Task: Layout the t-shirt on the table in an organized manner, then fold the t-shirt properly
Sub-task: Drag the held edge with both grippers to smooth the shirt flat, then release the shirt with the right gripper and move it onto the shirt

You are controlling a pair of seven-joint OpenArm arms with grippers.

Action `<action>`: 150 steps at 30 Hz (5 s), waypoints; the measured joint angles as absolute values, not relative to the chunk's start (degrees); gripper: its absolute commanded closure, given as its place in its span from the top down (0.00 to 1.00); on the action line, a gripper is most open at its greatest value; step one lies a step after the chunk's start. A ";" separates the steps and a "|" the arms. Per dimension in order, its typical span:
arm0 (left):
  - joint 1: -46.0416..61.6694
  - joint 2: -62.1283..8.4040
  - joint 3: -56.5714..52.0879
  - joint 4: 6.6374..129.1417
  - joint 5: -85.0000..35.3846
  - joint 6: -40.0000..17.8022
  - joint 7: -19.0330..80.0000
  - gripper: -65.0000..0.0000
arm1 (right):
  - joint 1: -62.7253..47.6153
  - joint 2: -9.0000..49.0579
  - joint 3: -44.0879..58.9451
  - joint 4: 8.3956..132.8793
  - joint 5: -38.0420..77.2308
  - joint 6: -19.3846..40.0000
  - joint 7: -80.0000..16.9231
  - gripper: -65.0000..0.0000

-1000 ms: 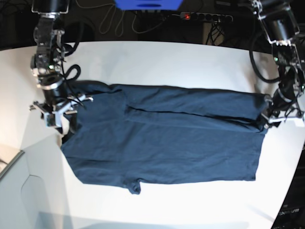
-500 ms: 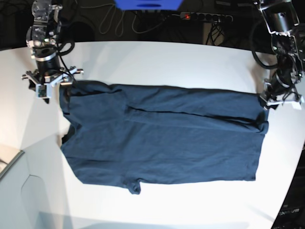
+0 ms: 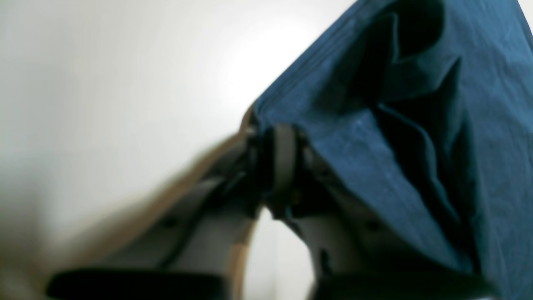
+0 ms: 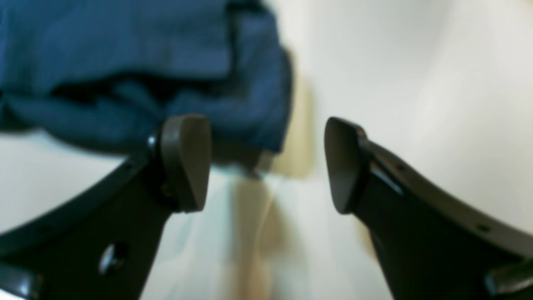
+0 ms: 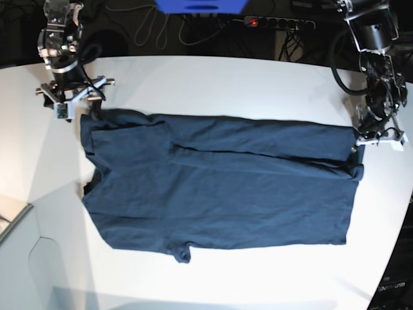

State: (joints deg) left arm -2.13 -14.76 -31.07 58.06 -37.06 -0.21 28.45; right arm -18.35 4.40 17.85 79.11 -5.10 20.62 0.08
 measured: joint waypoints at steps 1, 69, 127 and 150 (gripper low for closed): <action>-2.13 -14.76 -31.07 58.06 -37.06 -0.21 28.49 0.00 | -17.72 4.43 17.98 78.19 -5.15 21.85 0.10 0.67; 11.92 -13.91 -37.82 76.34 -37.08 -0.14 36.60 0.00 | -28.23 8.36 17.67 94.48 -4.64 26.57 -10.20 0.00; 18.39 -10.41 -44.36 92.38 -37.08 -0.14 37.08 0.52 | -31.79 1.28 27.09 95.70 -5.34 26.46 3.90 0.44; 16.47 -10.66 -44.27 91.81 -36.62 -0.16 37.08 0.52 | -10.66 3.18 14.72 84.51 -5.32 33.61 -13.61 0.57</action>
